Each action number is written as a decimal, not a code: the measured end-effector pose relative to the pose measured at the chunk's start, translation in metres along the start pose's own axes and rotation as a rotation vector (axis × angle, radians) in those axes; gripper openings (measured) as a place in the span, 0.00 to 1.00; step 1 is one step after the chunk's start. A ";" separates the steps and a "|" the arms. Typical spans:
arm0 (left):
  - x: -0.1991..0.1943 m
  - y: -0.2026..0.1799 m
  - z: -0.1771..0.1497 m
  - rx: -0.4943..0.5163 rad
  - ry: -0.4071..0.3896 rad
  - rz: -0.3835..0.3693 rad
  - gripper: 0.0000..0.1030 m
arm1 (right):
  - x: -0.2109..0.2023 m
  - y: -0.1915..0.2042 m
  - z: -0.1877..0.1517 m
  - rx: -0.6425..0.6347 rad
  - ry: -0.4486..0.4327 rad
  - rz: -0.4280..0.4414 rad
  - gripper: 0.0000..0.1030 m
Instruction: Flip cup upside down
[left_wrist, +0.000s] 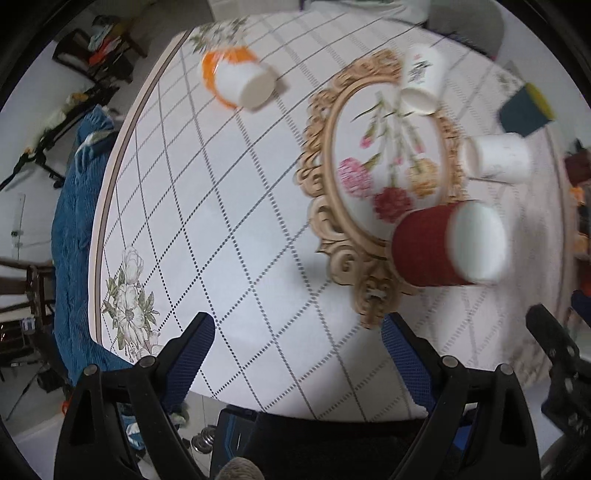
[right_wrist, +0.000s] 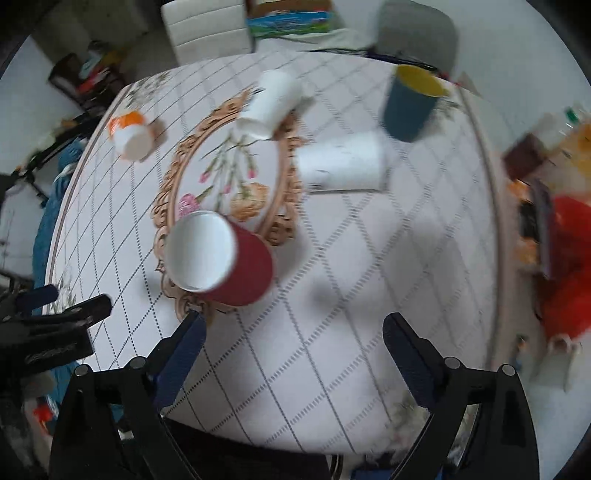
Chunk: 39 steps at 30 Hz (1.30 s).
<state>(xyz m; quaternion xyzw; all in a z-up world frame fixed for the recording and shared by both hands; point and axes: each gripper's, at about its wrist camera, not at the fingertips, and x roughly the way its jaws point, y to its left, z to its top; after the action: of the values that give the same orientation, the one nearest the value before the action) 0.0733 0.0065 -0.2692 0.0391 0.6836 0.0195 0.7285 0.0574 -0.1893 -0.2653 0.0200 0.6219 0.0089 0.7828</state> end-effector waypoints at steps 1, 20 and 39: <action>-0.006 -0.002 0.001 0.008 -0.008 0.000 0.90 | -0.007 -0.004 -0.001 0.011 -0.007 -0.006 0.95; -0.203 -0.009 -0.027 0.049 -0.262 -0.092 0.90 | -0.223 -0.036 -0.009 0.073 -0.236 0.020 0.95; -0.269 0.001 -0.046 0.034 -0.378 -0.069 0.90 | -0.309 -0.026 -0.012 0.051 -0.310 0.019 0.95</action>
<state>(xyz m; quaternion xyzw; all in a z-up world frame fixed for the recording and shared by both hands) 0.0099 -0.0131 -0.0040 0.0309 0.5358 -0.0245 0.8434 -0.0249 -0.2267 0.0314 0.0469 0.4932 -0.0026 0.8686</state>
